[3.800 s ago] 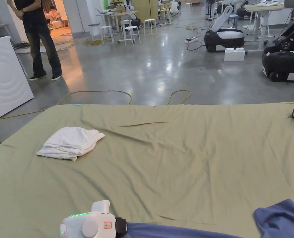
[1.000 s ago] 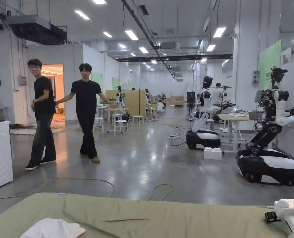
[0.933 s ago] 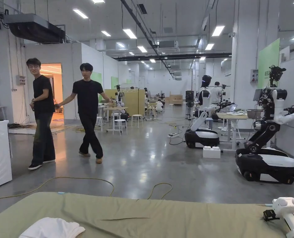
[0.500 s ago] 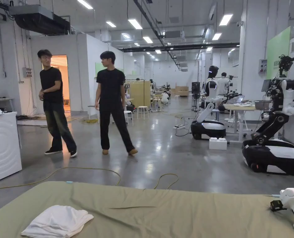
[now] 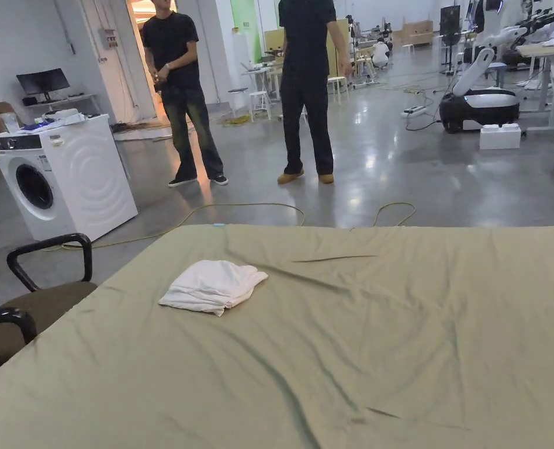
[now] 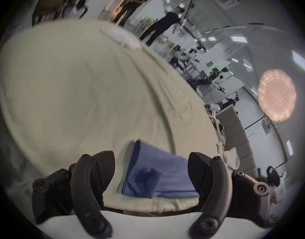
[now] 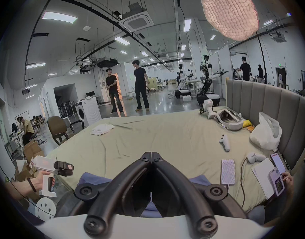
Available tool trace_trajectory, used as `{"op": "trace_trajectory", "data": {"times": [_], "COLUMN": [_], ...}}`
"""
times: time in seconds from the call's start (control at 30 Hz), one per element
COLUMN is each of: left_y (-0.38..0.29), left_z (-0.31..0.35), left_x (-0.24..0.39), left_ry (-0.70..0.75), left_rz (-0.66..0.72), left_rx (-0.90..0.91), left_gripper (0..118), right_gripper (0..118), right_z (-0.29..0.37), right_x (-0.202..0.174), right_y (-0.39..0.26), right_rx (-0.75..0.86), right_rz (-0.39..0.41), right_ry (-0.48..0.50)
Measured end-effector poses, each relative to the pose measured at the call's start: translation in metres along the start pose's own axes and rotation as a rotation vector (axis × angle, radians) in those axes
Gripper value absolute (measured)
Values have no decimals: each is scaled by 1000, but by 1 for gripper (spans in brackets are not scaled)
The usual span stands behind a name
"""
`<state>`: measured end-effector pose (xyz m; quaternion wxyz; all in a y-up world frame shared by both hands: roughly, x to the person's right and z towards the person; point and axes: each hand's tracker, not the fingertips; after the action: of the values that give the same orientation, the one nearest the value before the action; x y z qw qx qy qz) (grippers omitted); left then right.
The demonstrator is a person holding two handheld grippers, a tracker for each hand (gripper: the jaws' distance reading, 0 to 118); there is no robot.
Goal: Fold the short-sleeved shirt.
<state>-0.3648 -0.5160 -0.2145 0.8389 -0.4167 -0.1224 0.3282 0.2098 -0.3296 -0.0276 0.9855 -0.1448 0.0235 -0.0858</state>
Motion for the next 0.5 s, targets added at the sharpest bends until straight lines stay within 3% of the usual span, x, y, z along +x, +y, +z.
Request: {"op": "trace_trajectory", "data": {"times": [0.1,0.2,0.33,0.4,0.47,0.5], "left_y": [-13,-21,-16,-25,-31,-36], "left_z": [-22,-45,-59,-57,-64,-68], "left_x": [-14,-16,-46,-32,-27,-15], "left_ry": [-157,-142,-320,-286,-232,-207], "left_rz": [75,103,328,319,316,301], "left_rx": [-93,-124,-21,-19,-55,-81], "left_gripper": [93,93,89,60,18,18], "right_gripper": [0,0,0,0,0,0], "right_z": [-1,-3,-4,-5,-6,-5], "right_x": [2,4,5,5,6,6], "right_y": [-3,-5,-7,-9,-11,-11], "right_rx": [-19,-32,-38,-44,-56,-59], "right_rz": [-14,-50,-95,-105,-106,-102], "right_ry": [-11,-9,2,-1,-8,-11]}}
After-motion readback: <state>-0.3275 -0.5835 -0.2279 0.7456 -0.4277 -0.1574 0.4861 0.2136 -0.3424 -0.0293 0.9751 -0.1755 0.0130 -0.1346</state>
